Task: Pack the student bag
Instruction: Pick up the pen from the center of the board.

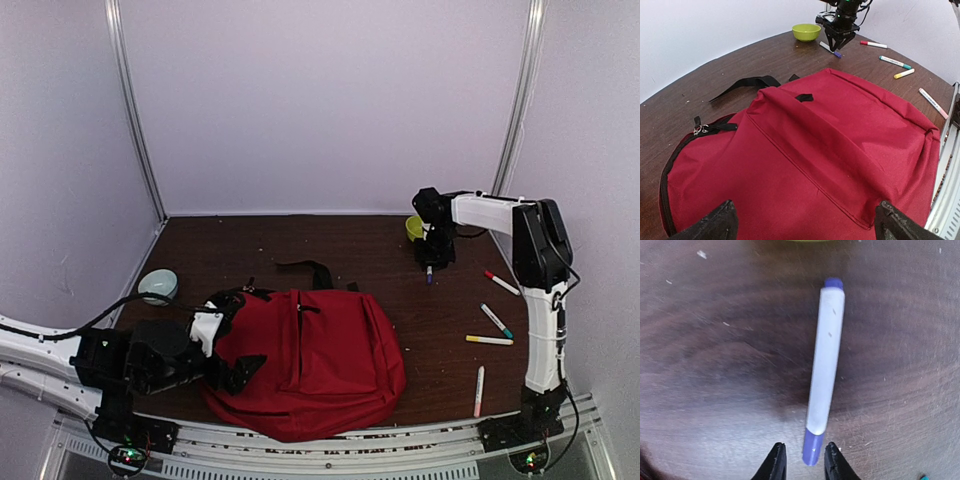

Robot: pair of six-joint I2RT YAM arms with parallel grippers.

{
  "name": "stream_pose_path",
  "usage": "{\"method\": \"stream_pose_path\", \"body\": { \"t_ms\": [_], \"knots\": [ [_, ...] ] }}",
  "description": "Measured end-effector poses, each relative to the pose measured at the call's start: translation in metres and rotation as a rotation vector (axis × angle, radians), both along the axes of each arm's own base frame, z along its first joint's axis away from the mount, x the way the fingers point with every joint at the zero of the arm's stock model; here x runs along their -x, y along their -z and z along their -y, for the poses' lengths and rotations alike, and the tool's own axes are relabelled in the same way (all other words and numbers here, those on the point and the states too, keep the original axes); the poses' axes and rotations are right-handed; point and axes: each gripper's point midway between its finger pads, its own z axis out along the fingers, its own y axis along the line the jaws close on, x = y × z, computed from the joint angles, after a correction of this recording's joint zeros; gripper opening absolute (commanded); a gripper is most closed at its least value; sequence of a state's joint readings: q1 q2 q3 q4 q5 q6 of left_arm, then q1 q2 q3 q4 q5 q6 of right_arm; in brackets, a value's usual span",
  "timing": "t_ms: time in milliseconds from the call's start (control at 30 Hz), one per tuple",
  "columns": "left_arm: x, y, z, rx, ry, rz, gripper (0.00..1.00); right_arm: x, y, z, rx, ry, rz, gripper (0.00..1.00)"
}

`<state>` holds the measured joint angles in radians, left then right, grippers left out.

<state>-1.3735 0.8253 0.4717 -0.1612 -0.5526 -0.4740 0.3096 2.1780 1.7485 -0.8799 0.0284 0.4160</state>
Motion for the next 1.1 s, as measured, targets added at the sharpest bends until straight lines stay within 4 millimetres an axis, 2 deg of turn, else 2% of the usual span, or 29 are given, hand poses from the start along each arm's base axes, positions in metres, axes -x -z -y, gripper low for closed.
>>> {"method": "stream_pose_path", "body": {
  "t_ms": [100, 200, 267, 400, 567, 733, 833, 1000, 1100],
  "knots": [
    [0.0, -0.004, -0.001, 0.015, 0.001, 0.003, 0.97, 0.01, 0.009, 0.006, 0.011, 0.021, -0.062, 0.35],
    [0.001, -0.008, -0.003, 0.026, 0.004, 0.003, 0.97, 0.013, 0.008, 0.009, 0.004, 0.041, -0.101, 0.38],
    [0.002, -0.009, -0.004, 0.031, 0.006, 0.003, 0.97, 0.013, 0.006, 0.01, 0.0, 0.05, -0.116, 0.46],
    [0.003, -0.013, -0.006, 0.043, 0.008, 0.005, 0.97, 0.018, 0.008, 0.013, 0.009, 0.061, -0.165, 0.47],
    [0.004, -0.018, -0.008, 0.062, 0.013, 0.006, 0.96, 0.013, 0.019, 0.009, 0.002, 0.062, -0.227, 0.45],
    [0.004, -0.021, -0.01, 0.072, 0.014, 0.008, 0.95, 0.0, 0.02, 0.006, 0.001, 0.072, -0.252, 0.35],
    [0.005, -0.023, -0.013, 0.079, 0.014, 0.009, 0.94, -0.001, 0.019, 0.007, 0.007, 0.079, -0.274, 0.27],
    [0.006, -0.027, -0.02, 0.091, 0.013, 0.012, 0.92, 0.011, 0.024, 0.013, 0.039, 0.09, -0.342, 0.16],
    [0.007, -0.031, -0.023, 0.106, 0.012, 0.012, 0.92, 0.02, 0.025, 0.017, 0.054, 0.095, -0.378, 0.06]
  ]
}}
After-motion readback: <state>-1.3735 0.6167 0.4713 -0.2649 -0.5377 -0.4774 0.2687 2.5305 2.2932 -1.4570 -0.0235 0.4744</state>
